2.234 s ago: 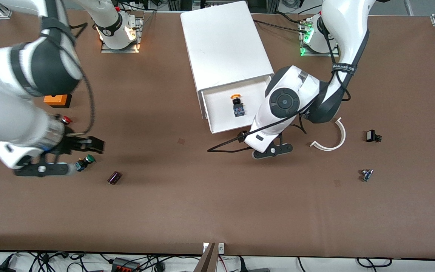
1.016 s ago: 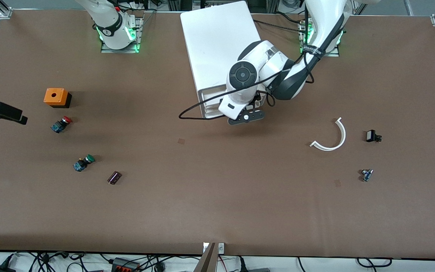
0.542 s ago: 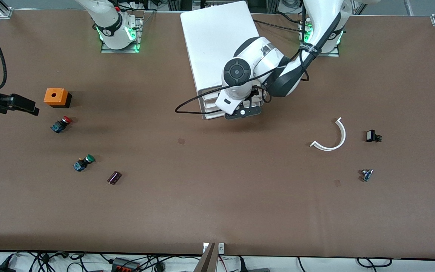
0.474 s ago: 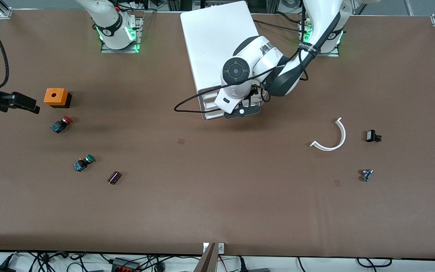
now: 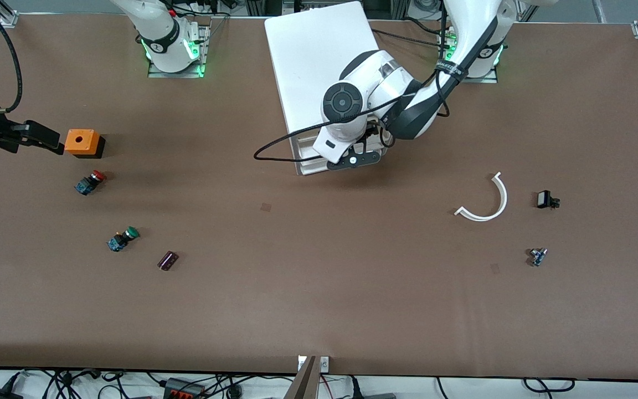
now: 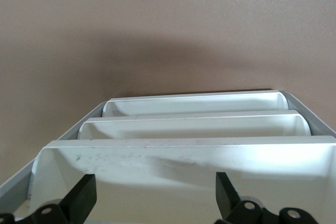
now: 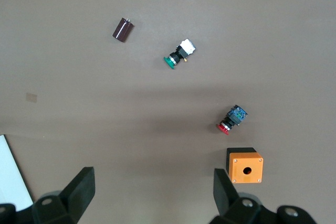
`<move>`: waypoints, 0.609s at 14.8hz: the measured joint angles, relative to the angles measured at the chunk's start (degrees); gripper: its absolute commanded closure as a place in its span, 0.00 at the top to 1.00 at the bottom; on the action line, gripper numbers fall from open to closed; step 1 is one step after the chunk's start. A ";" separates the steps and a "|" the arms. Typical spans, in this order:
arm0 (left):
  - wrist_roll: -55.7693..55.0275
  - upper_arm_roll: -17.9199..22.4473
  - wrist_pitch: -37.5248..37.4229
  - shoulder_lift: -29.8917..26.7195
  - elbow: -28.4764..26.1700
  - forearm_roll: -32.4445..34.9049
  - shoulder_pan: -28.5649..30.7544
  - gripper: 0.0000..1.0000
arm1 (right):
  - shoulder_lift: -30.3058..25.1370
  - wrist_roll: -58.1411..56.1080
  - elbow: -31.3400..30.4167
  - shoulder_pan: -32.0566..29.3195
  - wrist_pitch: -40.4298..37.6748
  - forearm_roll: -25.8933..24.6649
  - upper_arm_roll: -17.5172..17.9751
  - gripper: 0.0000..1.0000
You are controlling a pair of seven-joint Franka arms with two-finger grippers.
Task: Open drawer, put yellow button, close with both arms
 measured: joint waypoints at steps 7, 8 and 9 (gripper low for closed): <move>10.36 0.10 -0.71 -3.44 2.62 0.07 11.04 1.00 | -1.60 -0.38 -2.55 0.09 0.20 -1.33 0.00 1.00; 13.72 0.18 -1.49 -4.19 2.66 0.08 13.26 1.00 | -1.75 -0.41 -2.66 0.10 0.20 -1.38 0.00 1.00; 16.48 0.26 -2.27 -4.86 2.73 0.40 15.29 1.00 | -1.84 -0.43 -2.73 0.10 0.20 -1.40 0.00 1.00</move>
